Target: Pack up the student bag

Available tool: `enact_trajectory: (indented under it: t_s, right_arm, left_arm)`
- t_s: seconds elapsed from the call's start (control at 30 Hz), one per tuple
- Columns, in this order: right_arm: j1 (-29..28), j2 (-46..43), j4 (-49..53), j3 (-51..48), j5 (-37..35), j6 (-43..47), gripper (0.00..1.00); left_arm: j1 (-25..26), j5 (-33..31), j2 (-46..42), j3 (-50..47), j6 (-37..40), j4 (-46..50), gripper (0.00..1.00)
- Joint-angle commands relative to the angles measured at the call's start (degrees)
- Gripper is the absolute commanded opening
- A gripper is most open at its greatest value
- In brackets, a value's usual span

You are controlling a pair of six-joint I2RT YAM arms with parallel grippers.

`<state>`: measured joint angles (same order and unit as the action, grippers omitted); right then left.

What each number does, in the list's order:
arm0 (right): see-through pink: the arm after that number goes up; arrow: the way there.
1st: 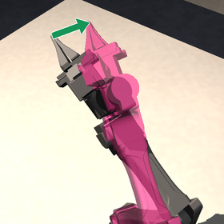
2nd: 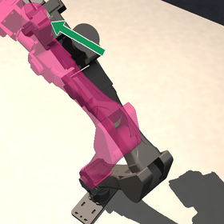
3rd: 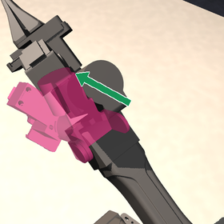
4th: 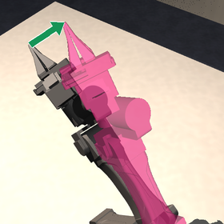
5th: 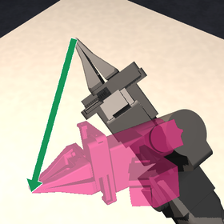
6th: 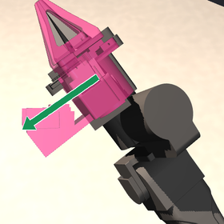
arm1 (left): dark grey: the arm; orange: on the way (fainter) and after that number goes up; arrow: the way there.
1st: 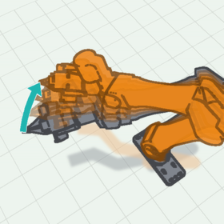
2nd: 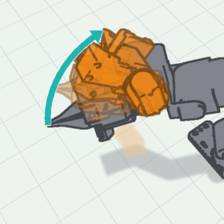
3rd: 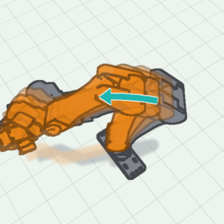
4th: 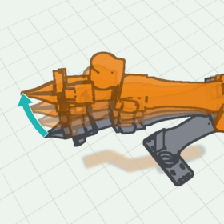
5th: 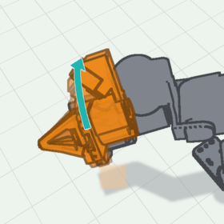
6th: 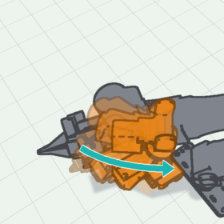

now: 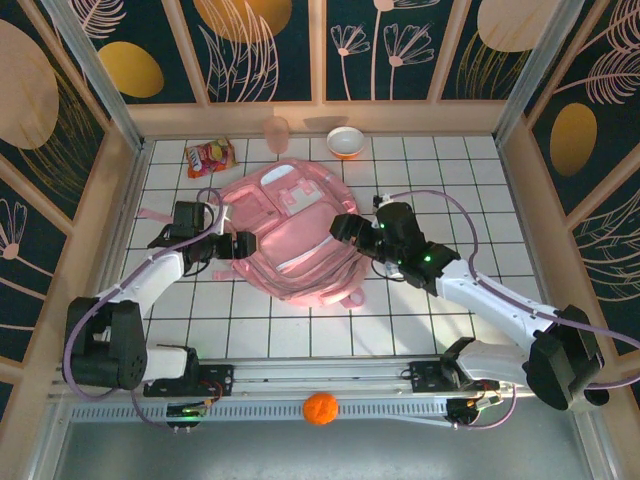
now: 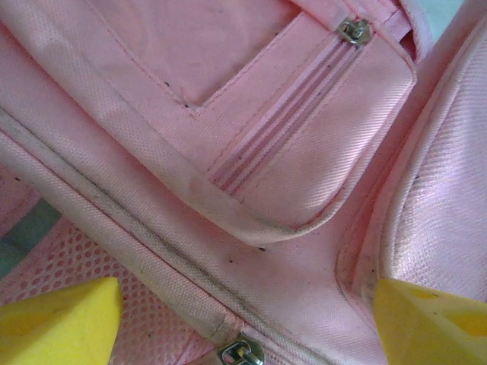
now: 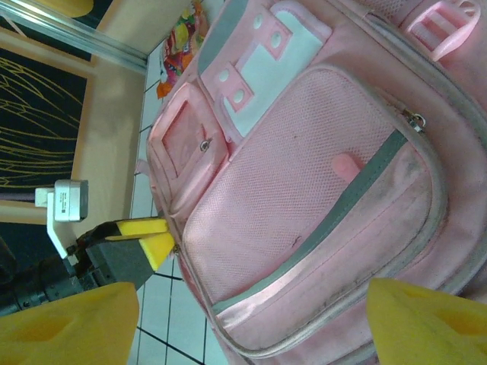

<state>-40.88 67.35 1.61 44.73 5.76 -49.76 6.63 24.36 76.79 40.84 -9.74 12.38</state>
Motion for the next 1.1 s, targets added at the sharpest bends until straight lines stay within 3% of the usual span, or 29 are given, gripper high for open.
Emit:
enact_trajectory:
  t_s: [0.0,0.33,0.53,0.67,0.87,0.93,1.07]
  right_arm:
    - [-0.8,0.0,1.1,-0.6,0.3,-0.7,0.78]
    - [-2.1,0.7,-1.3,-2.3,1.1,-2.0,0.77]
    - [-2.4,0.8,-0.8,-2.2,1.1,-1.9,0.75]
    - [-2.4,0.8,-1.2,-2.5,1.1,-2.1,0.74]
    - [-2.5,1.7,-1.4,-2.3,1.8,-2.4,0.74]
    - [-2.6,2.0,-1.3,-2.3,2.0,-2.5,0.74]
    - [-2.9,2.0,-1.2,-2.3,1.9,-2.8,0.74]
  left_arm:
    - [-0.4,4.1,0.7,-0.4,-1.9,0.2,0.83]
    - [-0.5,3.6,-0.5,-5.6,-4.4,-1.9,0.82]
    - [-0.5,8.0,-2.3,-6.6,-6.0,-5.6,0.66]
    - [-0.5,6.2,-5.6,-6.7,-5.6,-4.7,0.48]
    - [-0.5,3.0,-7.0,-7.0,-4.8,-3.2,0.33]
    - [-0.5,2.7,-6.3,-7.3,-4.7,-3.4,0.31]
    - [-0.5,1.1,-4.5,-7.6,-3.5,-2.7,0.37]
